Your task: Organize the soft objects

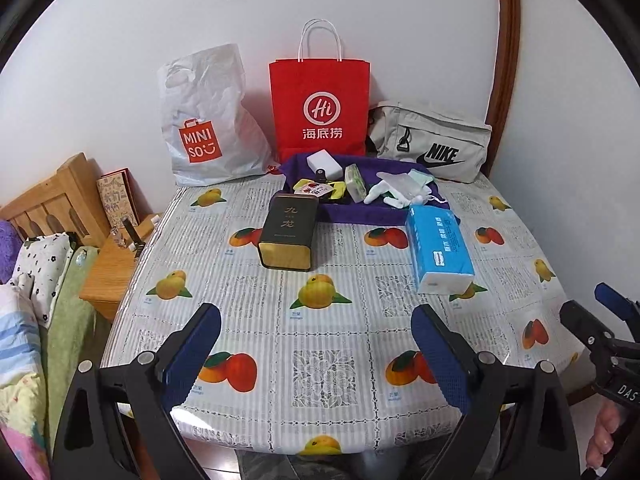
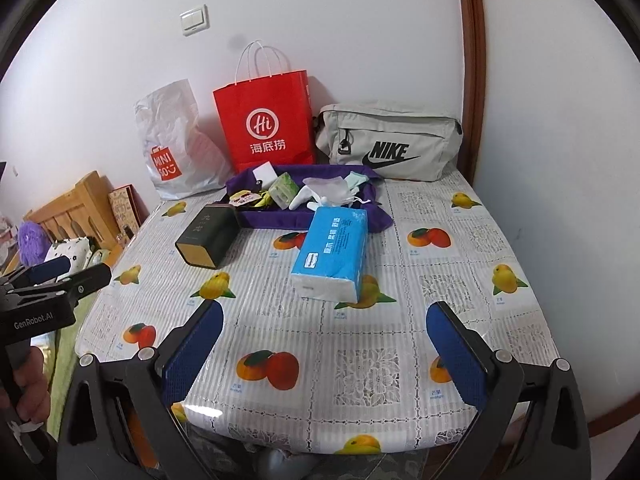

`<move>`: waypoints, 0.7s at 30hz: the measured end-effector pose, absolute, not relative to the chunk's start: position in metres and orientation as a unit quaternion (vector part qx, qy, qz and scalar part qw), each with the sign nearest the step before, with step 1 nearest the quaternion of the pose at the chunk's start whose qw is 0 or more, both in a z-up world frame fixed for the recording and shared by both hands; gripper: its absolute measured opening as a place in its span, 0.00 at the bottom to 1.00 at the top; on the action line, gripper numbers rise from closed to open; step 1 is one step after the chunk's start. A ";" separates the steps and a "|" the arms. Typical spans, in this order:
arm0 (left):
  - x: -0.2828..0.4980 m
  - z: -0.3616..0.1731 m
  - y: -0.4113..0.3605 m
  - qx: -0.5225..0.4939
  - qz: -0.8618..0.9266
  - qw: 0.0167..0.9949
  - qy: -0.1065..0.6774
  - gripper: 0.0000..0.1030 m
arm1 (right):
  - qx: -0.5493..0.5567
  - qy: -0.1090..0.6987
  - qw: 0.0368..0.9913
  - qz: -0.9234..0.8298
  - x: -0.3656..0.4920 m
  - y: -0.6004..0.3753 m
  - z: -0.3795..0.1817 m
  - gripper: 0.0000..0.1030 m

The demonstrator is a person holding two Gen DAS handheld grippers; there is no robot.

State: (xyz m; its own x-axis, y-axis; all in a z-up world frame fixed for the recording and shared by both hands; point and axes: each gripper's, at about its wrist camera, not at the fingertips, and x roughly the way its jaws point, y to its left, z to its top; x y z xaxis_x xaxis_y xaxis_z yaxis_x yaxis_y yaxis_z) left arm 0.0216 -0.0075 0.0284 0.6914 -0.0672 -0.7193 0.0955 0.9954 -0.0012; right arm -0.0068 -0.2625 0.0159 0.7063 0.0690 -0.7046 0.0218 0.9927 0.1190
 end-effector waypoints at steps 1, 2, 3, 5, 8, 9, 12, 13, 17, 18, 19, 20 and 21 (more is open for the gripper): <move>0.021 0.028 -0.008 0.019 -0.043 0.919 0.390 0.94 | 0.058 0.383 0.922 0.012 -0.007 -0.262 0.016 0.98; 0.020 0.028 -0.007 0.020 -0.041 0.920 0.389 0.94 | 0.058 0.384 0.921 0.012 -0.008 -0.261 0.015 0.98; 0.019 0.028 -0.007 0.020 -0.042 0.920 0.389 0.94 | 0.057 0.384 0.921 0.014 -0.009 -0.260 0.015 0.98; 0.019 0.028 -0.006 0.020 -0.043 0.920 0.389 0.94 | 0.056 0.383 0.922 0.014 -0.010 -0.258 0.015 0.98; 0.018 0.028 -0.006 0.020 -0.043 0.920 0.390 0.94 | 0.056 0.382 0.922 0.015 -0.012 -0.257 0.016 0.98; 0.018 0.028 -0.006 0.021 -0.043 0.919 0.390 0.94 | 0.055 0.383 0.922 0.014 -0.012 -0.256 0.016 0.98; 0.017 0.028 -0.006 0.021 -0.043 0.920 0.390 0.94 | 0.054 0.381 0.923 0.013 -0.014 -0.256 0.017 0.98; 0.017 0.028 -0.006 0.020 -0.044 0.919 0.391 0.94 | 0.054 0.381 0.923 0.012 -0.014 -0.256 0.017 0.98; 0.017 0.027 -0.006 0.020 -0.043 0.919 0.391 0.94 | 0.055 0.381 0.923 0.013 -0.015 -0.256 0.018 0.98; 0.016 0.028 -0.006 0.020 -0.043 0.919 0.391 0.94 | 0.054 0.380 0.923 0.013 -0.016 -0.256 0.018 0.98; 0.016 0.028 -0.006 0.019 -0.042 0.920 0.390 0.94 | 0.054 0.379 0.924 0.014 -0.016 -0.256 0.018 0.98; 0.017 0.027 -0.005 0.019 -0.043 0.920 0.389 0.94 | 0.054 0.378 0.924 0.016 -0.016 -0.256 0.018 0.98; 0.017 0.027 -0.005 0.020 -0.044 0.919 0.391 0.94 | 0.053 0.379 0.924 0.016 -0.015 -0.256 0.018 0.98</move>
State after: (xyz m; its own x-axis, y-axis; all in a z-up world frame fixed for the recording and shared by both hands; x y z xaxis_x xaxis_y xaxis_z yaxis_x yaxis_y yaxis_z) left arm 0.0167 -0.0046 0.0269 0.6908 -0.0657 -0.7201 0.0969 0.9953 0.0022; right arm -0.0150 -0.2560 0.0181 0.7123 0.0705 -0.6983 0.0096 0.9939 0.1102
